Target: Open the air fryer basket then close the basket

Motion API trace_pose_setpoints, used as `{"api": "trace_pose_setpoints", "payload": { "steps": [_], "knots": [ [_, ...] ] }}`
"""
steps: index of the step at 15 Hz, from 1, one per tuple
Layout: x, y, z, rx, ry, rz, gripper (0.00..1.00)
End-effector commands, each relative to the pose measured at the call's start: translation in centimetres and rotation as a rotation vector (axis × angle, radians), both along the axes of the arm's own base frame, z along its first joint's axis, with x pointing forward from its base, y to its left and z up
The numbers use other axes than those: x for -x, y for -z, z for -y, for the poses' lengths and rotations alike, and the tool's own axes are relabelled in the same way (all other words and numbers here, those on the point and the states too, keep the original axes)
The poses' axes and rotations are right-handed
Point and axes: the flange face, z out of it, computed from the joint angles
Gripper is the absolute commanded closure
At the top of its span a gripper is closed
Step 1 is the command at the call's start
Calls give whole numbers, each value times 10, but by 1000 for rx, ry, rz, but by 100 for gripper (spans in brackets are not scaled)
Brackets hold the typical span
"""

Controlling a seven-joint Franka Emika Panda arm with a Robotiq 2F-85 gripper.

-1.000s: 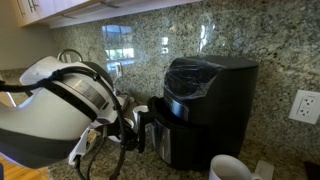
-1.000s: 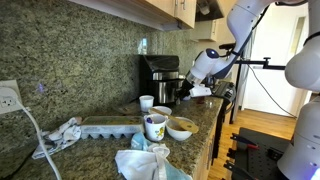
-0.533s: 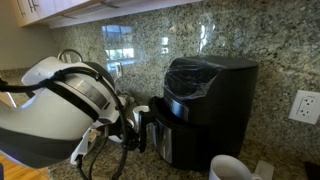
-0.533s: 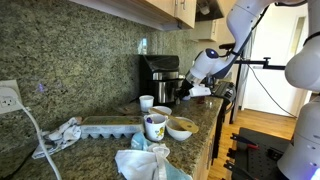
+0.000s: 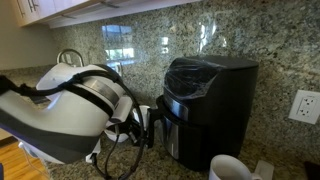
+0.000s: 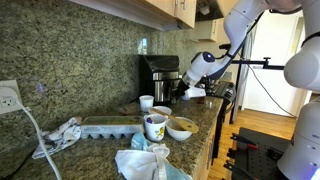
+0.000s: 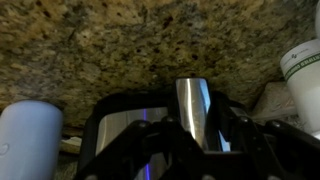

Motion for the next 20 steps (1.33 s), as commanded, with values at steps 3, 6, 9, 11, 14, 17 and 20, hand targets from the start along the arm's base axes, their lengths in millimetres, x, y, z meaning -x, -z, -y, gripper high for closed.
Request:
{"api": "trace_pose_setpoints", "payload": {
  "steps": [3,6,9,11,14,17,20],
  "knots": [
    [-30,-4,11,21,0,92,84],
    [-31,0,14,30,2,91,84],
    [-30,0,15,40,12,88,84],
    [-29,-1,15,40,13,85,34],
    [-32,-5,18,47,17,92,17],
    [-35,-10,22,44,26,95,0],
    [-32,-10,23,19,41,73,0]
  ]
}}
